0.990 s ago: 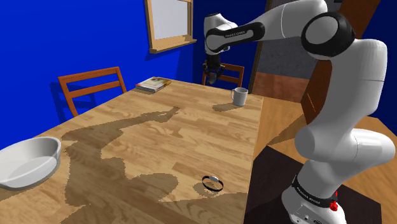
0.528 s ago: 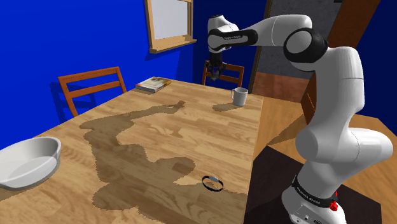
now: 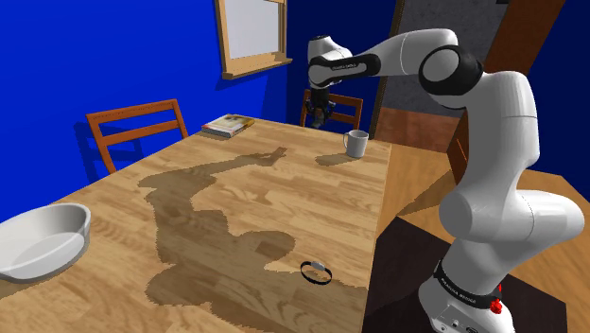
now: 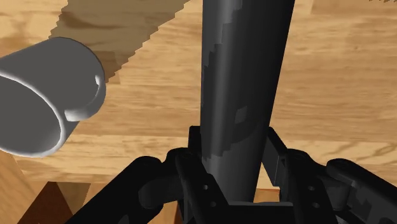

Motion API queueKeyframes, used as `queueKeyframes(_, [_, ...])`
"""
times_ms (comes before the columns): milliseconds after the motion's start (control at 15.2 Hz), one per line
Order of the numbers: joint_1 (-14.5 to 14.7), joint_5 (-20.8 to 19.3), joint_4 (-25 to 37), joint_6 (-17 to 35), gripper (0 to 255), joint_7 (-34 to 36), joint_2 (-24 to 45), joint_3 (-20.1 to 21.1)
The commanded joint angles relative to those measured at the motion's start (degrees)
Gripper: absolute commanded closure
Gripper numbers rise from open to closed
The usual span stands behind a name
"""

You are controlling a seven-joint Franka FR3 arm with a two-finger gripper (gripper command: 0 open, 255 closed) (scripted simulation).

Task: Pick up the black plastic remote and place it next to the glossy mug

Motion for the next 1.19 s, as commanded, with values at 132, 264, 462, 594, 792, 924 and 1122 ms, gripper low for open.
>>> queueKeyframes(132, [-0.26,-0.71,-2.03,2.46,255,0.94,0.73,-0.4])
queueKeyframes(264, [-0.39,-1.08,-3.05,3.66,255,1.43,1.08,-0.61])
queueKeyframes(462, [-0.51,-1.68,-4.42,5.4,255,2.16,1.69,-0.97])
queueKeyframes(594, [-0.54,-2.12,-5.24,6.52,255,2.65,2.15,-1.24])
queueKeyframes(792, [-0.53,-2.81,-6.35,8.15,255,3.38,2.9,-1.69])
queueKeyframes(924, [-0.49,-3.29,-6.99,9.2,255,3.87,3.46,-2.01])
queueKeyframes(1122, [-0.37,-4.05,-7.84,10.74,255,4.6,4.35,-2.52])
